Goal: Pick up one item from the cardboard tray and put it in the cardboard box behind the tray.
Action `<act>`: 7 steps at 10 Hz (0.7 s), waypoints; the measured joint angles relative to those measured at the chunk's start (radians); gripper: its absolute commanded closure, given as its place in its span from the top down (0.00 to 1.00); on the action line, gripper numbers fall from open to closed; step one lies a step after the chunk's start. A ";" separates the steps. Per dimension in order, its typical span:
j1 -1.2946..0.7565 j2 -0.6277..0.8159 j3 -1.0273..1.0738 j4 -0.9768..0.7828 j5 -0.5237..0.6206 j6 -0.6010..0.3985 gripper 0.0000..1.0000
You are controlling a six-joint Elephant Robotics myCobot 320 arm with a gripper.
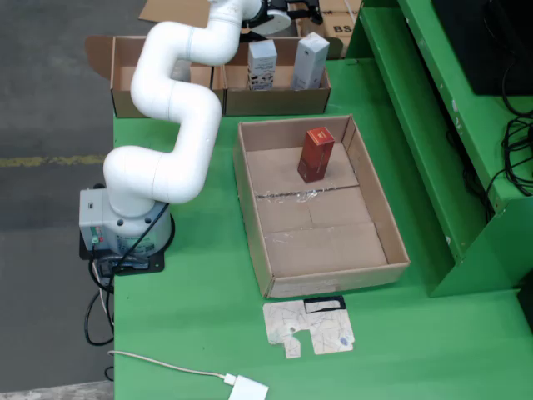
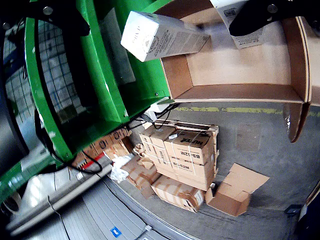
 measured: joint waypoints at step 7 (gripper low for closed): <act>-0.054 0.098 -0.008 -0.003 0.000 -0.138 1.00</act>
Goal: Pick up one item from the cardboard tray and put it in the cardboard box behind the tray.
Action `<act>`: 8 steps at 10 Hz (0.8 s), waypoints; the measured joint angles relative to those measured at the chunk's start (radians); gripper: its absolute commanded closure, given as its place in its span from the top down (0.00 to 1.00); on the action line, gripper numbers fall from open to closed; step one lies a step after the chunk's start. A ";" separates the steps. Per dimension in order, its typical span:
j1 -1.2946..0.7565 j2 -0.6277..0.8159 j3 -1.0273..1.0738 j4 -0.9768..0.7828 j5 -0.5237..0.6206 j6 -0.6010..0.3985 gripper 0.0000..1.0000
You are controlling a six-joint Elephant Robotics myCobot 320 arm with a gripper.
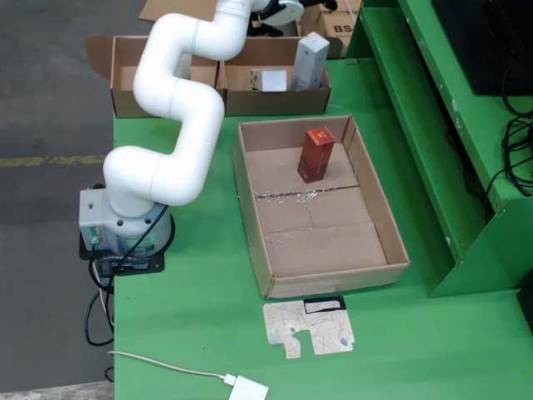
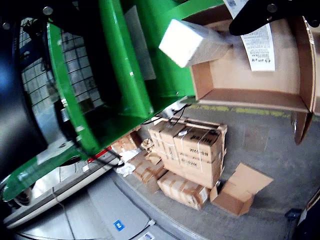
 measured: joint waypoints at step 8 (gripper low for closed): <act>0.101 0.107 0.000 0.002 0.000 0.152 1.00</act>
